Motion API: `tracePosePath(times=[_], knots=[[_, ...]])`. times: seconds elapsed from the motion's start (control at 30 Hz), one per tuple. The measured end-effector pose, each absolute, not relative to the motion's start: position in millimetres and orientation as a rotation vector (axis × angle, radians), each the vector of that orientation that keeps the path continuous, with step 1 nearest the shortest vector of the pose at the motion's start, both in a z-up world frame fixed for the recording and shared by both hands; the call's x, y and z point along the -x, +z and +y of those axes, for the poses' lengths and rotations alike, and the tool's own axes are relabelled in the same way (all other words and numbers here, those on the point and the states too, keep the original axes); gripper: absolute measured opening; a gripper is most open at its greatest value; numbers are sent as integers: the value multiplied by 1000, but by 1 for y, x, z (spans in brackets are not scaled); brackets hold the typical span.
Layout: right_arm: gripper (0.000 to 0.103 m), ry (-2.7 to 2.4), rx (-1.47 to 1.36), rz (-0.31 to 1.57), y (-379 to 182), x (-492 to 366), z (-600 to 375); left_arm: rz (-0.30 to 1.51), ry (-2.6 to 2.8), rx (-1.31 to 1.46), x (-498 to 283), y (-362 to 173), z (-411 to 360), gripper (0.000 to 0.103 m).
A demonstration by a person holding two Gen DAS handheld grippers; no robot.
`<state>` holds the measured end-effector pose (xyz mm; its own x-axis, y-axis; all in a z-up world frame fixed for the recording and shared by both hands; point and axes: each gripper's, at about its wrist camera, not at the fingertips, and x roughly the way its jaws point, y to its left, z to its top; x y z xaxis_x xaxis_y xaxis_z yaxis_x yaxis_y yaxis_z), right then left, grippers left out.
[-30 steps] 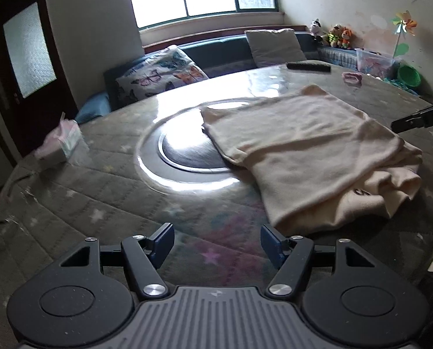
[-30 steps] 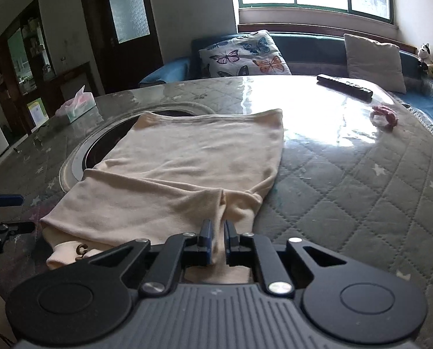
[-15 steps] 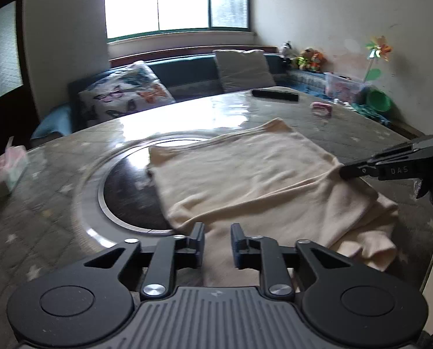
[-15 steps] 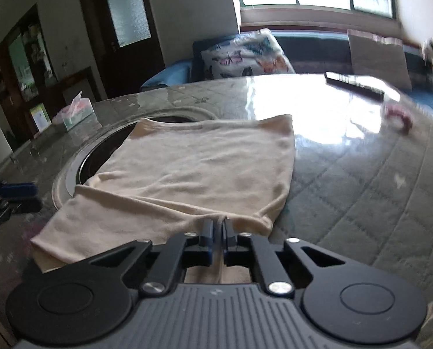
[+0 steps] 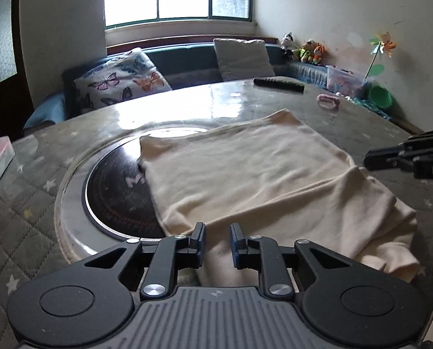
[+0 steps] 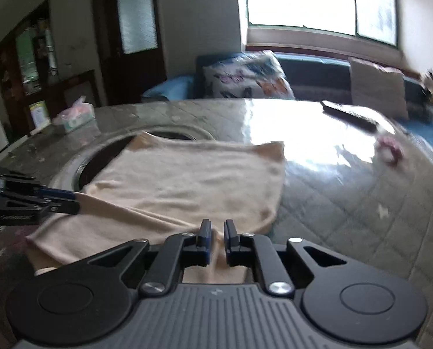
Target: Fold clothes
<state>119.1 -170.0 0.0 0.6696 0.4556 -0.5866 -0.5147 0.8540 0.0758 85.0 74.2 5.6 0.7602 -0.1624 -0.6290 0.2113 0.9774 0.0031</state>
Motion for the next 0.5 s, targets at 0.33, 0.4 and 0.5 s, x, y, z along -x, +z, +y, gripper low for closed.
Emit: tracePosePath(times=[0.33, 0.4, 0.5], knots=[[20, 644, 203, 695, -20, -110, -166, 646, -218, -166, -70, 6, 67, 24], [23, 642, 206, 684, -15, -105, -168, 627, -246, -185, -58, 9, 64, 24], [26, 664, 215, 676, -12, -96, -171, 631, -276, -208, -44, 5, 61, 24]])
